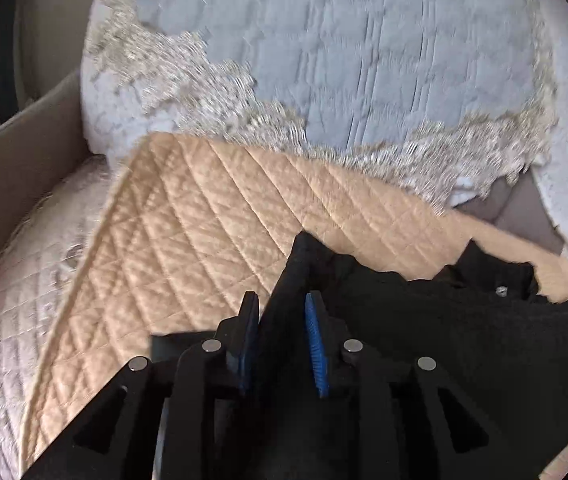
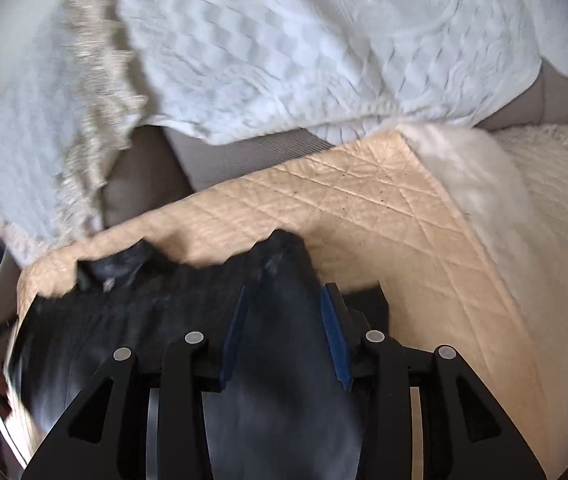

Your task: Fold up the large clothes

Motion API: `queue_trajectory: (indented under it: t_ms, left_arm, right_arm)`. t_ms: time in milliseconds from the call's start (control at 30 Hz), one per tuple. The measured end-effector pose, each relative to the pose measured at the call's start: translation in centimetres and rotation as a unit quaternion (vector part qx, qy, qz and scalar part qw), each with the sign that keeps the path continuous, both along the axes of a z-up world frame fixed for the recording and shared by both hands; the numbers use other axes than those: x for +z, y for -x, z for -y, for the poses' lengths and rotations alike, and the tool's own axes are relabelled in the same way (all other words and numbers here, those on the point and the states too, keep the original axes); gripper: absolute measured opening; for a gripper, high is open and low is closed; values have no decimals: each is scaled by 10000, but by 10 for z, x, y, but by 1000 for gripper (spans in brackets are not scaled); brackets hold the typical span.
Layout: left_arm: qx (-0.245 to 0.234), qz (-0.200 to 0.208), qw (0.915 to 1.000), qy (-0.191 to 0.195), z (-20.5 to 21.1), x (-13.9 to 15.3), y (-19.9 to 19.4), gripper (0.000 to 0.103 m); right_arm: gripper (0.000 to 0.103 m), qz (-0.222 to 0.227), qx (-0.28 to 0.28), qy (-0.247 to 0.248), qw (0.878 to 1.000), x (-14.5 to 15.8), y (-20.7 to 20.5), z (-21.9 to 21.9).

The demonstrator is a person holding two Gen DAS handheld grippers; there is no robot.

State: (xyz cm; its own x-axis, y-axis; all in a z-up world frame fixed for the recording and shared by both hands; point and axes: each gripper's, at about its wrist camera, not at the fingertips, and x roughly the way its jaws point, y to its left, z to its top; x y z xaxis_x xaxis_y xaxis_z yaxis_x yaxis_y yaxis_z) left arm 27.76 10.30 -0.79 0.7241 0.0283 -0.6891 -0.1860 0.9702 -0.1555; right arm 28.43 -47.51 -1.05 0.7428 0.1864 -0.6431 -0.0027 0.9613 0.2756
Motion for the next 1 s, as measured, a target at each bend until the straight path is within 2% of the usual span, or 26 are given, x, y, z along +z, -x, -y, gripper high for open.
queue_trajectory:
  t_ms: [100,167,233,267,300,367,433,500,567,700,800,867,933,1000]
  left_arm:
    - [-107,349,9993,-69,5,17,42,26]
    - [-333,478,9983,-63,14,18,60,31]
    - [-497,377,9976,-289,26,5,68,31]
    - [-490,198,9981,-326,27,-6,65,31]
    - [-427,-37,9987,-263,23,-21,61,31]
    - [-278,-317,9991,-6,8,-45,56,25]
    - [-209,-223,9993,198,1,-40,59,25]
    - [-136,-187,9997,15,4,-29,62,25]
    - [-258,-51,9996,-103,11,-17,67,25]
    - [-488,161,9987,-44,27,-3,55,27]
    - [-488,102,9987,-140,36,-7,32,27]
    - [-328,-68,9985,-436,37,-21,19,27]
    - [-244,-298,9991,-159,25,-40,12,27]
    - [-224,-203,9995,47,14,-52,15,27]
  right_arm:
    - [40,94,210,-44,9997,-9,34,-5]
    - [40,-152,198,86,9997,-32,38,-7]
    - [30,-430,45,308,9986,-58,30,0]
    - [22,-473,13,267,9985,-69,28,7]
    - [19,-434,-37,71,9990,-73,29,15]
    - [19,-417,-111,-57,9991,-69,31,20]
    - [21,-459,-101,160,9988,-60,35,15]
    - [22,-304,-66,220,9993,-44,41,8]
    - [23,-100,-26,204,9997,-31,41,1]
    - [23,69,114,50,9999,-15,15,-15]
    - [23,-77,90,61,9999,-23,-14,-20]
    - [23,-343,-94,203,9992,-41,-31,-13]
    - [20,-458,-91,176,9988,-60,-37,-2]
    - [19,-292,-111,-92,9995,-66,-33,7]
